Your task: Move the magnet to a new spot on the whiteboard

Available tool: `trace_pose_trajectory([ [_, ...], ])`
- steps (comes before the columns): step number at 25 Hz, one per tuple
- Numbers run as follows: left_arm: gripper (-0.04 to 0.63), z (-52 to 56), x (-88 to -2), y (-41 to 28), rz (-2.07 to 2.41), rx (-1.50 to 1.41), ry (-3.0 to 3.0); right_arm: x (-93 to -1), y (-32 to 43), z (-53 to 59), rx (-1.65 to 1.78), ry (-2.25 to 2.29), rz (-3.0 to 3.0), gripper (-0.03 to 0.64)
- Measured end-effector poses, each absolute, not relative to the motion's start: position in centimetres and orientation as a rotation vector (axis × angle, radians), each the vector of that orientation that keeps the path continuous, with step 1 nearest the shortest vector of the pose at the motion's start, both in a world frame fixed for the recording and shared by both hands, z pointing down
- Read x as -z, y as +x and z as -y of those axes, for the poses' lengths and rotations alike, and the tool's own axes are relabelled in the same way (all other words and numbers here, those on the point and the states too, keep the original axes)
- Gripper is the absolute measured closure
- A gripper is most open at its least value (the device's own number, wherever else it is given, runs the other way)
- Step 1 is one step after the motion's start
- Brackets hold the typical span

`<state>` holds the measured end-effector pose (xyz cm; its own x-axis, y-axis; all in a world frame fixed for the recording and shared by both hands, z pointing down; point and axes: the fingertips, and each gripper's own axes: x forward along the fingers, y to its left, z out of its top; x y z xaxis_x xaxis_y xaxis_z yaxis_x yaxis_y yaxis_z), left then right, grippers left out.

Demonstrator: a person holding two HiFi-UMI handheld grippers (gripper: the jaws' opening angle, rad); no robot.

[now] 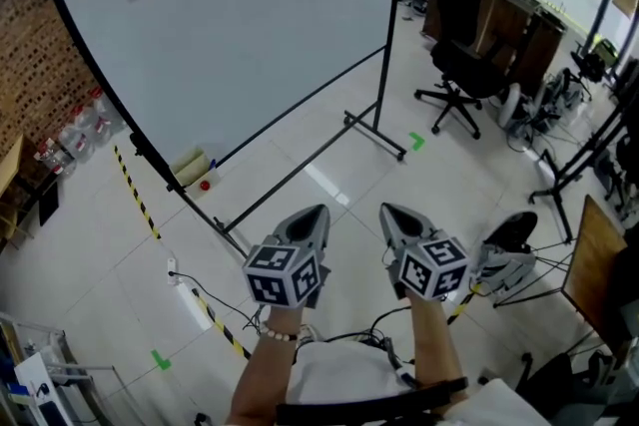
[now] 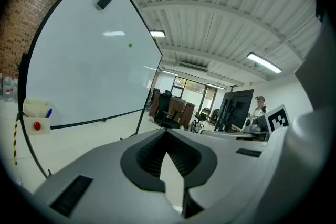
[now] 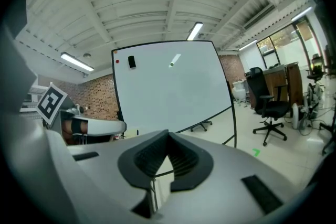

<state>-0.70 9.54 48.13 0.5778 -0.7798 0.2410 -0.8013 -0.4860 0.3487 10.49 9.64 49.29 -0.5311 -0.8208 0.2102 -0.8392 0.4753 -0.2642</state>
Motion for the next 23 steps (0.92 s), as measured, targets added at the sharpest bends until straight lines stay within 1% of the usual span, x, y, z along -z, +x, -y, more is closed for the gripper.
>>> trace_pose_trajectory([
  [14, 0.597, -9.1, -47.6, -2.0, 1.209, -0.065, 2.424, -48.7, 9.0, -9.8, -0.511, 1.554, 2.612, 0.615],
  [23, 0.597, -9.2, -47.2, -1.4, 1.198, -0.059, 2.434, -48.6, 9.7, -10.0, -0.502, 1.568, 2.604, 0.615],
])
